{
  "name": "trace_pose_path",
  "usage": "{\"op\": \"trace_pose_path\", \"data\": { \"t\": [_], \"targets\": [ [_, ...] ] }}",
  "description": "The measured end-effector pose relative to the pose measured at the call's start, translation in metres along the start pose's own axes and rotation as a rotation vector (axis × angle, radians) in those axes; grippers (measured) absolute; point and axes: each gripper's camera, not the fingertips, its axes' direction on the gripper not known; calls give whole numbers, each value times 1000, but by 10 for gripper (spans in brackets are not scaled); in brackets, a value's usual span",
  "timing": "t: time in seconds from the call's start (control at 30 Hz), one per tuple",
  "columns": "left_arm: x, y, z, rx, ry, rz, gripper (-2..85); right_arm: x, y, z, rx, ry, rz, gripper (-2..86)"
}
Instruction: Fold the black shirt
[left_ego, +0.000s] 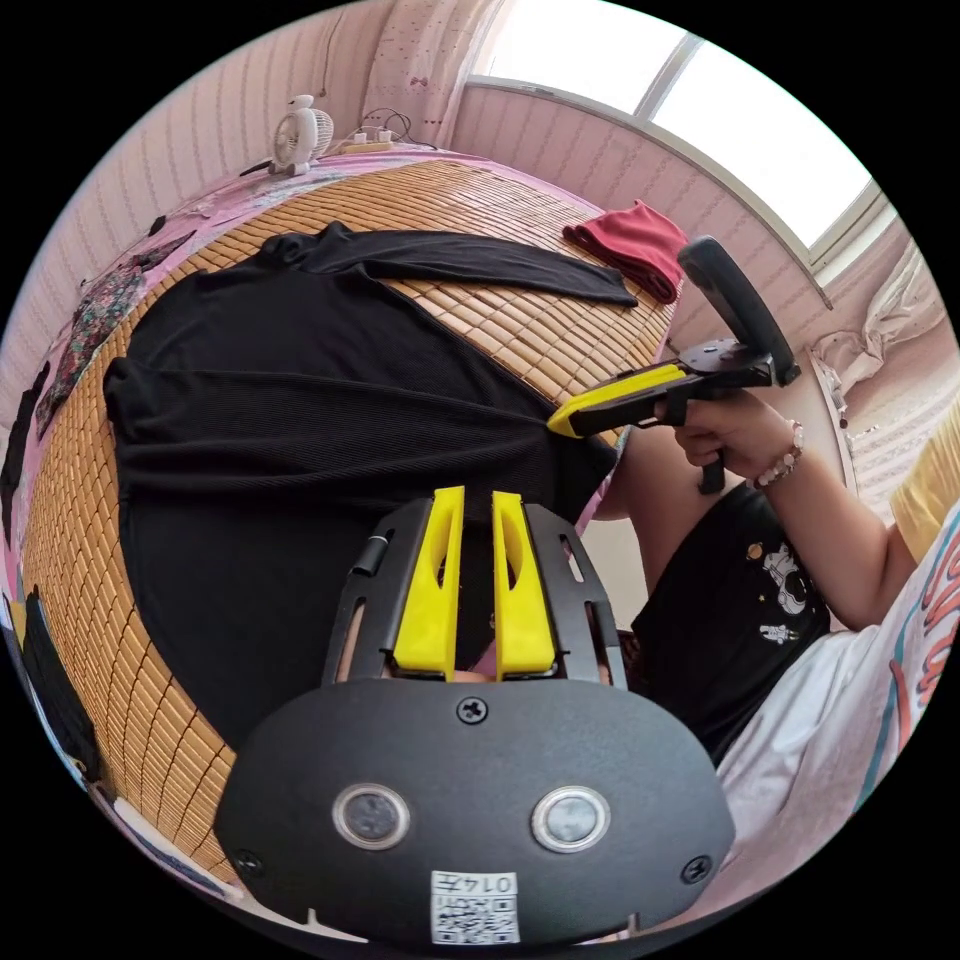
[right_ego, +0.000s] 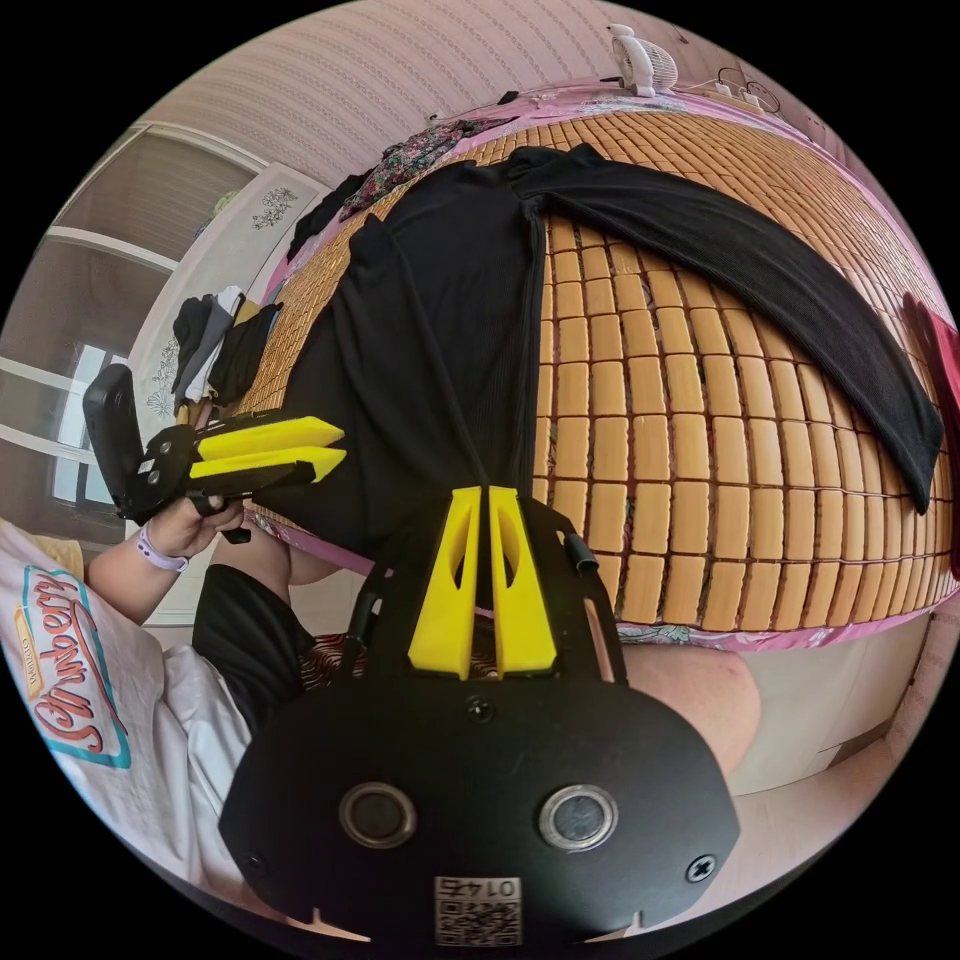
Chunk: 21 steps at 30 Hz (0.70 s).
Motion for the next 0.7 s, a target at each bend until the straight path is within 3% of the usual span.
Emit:
{"op": "trace_pose_path", "data": {
  "t": [0.17, 0.2, 0.37, 0.7],
  "targets": [
    [-31, -15, 25, -32, -205, -73, 18, -20, -8, 17, 6, 106, -47, 9],
    [-39, -16, 38, -104, -211, -89, 12, -24, -9, 19, 6, 125, -56, 9],
    [-41, -11, 30, -111, -146, -112, -5, -43, -20, 35, 6, 236, -111, 9],
    [-32, -5, 18, -91, -145, -88, -7, -29, -53, 43, -1, 177, -82, 16]
  ]
}}
